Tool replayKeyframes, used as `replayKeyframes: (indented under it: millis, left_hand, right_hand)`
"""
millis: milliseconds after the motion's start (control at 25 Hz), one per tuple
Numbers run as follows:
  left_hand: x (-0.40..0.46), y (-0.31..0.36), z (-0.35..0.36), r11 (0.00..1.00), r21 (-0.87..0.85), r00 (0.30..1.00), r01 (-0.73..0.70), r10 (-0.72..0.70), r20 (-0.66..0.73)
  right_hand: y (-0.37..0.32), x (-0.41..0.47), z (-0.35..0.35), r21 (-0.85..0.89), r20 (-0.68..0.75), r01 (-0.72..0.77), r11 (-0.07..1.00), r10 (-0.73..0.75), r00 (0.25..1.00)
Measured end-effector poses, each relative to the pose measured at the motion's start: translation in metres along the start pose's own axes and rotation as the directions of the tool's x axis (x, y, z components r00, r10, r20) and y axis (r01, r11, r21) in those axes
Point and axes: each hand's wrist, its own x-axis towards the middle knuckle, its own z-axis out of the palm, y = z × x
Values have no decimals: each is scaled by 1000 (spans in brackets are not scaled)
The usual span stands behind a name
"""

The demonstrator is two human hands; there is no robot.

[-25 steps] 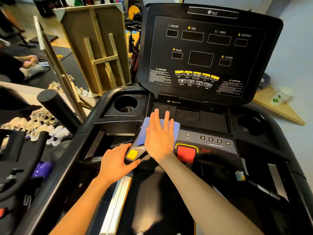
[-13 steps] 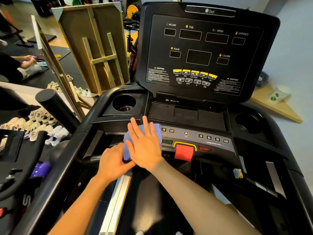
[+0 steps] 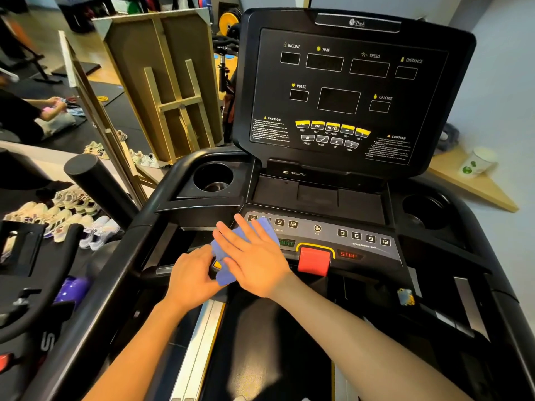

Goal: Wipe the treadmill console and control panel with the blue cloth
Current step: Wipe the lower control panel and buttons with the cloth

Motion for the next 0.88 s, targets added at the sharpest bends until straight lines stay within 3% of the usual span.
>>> replayKeyframes:
  millis: [200,400,720,880]
  left_hand:
    - [-1,-4,2,998,59,1000,-8,7,19]
    - [-4,-8,5,993,115,999,16,-20,32]
    - [-4,-6,5,992,110,996,65,-71,50]
    - [-5,-6,5,990,119,995,78,-84,50]
  right_hand:
    - [20,-21,-3,-36,97,12,999,-9,995]
    - [38,-51,-11,-49,135,-72,996,78,988]
    - [66,-104,-9,10,-60,-196,980,197,979]
    - [77,-125,-11,-36,-46,-256,966,254,966]
